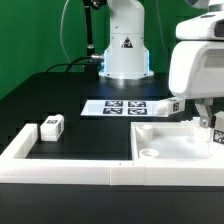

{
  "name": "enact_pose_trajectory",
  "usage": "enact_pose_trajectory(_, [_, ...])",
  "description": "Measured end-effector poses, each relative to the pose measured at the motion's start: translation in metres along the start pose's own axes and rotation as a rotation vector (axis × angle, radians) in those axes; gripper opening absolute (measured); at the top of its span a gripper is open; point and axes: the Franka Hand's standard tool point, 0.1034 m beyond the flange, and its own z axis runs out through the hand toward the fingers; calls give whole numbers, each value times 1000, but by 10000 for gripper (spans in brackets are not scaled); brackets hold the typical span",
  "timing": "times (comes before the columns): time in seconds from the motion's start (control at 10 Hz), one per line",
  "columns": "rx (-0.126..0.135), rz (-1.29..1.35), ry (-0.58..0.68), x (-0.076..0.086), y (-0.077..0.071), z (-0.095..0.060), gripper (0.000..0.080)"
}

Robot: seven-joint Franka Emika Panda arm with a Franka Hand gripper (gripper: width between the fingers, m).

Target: Assemble one leg

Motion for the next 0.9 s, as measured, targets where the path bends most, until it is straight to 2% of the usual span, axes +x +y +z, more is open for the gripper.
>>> enact_pose_trajectory(0.2, [-1, -28, 0, 0, 1, 0, 641])
enact_pose_trajectory(0.3, [0, -23, 0, 0, 1, 0, 490])
enact_pose_trajectory(0.4, [0, -8, 0, -1, 1, 0, 490])
enact_pose_trajectory(0.5, [0, -8, 0, 0, 1, 0, 289])
enact_pose_trajectory(0.6, [0, -7, 1, 0, 1, 0, 291])
enact_pose_trajectory(0.9, [2, 235, 2, 0, 2, 0, 291])
